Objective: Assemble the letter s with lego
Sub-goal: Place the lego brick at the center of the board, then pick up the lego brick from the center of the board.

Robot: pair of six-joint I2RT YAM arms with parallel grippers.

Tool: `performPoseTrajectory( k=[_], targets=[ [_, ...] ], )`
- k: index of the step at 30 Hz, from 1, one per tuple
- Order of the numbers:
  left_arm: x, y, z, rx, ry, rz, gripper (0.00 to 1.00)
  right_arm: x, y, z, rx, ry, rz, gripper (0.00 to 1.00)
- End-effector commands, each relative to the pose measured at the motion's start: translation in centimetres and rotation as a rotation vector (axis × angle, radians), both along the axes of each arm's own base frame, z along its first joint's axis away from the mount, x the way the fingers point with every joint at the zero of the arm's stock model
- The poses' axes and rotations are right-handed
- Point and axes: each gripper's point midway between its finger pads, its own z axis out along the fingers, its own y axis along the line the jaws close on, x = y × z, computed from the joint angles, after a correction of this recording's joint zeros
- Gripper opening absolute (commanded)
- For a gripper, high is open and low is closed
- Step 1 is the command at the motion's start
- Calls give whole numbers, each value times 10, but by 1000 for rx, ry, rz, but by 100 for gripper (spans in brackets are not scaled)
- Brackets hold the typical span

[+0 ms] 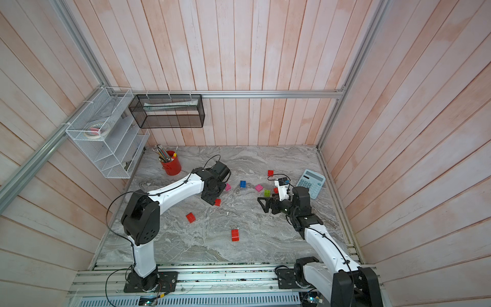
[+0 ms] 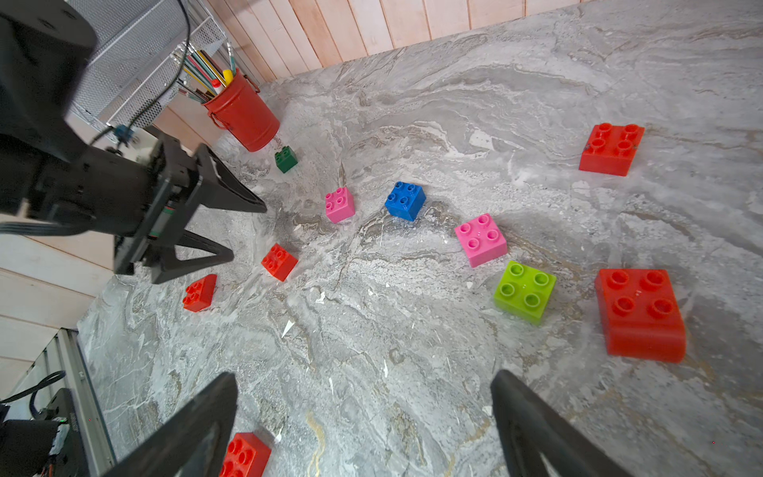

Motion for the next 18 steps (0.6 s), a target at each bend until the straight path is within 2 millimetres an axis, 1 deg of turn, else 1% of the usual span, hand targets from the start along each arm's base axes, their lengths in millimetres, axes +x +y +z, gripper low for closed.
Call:
performPoseTrajectory(
  k=[1,5,9,14,18],
  targets=[
    [-28,33,7,128,30,-139,75,-10,5,2,38,30,32,97],
    [-57,60,5,144,58,-164,78,-16,16,6,53,34,51,97],
    [-80,74,-1,140,86,-197,79,-24,32,6,59,45,83,97],
    [-93,87,-10,148,94,-235,79,-30,48,6,55,52,120,97],
    [-93,98,-16,171,88,-263,79,-32,55,5,48,56,132,97]
  ],
)
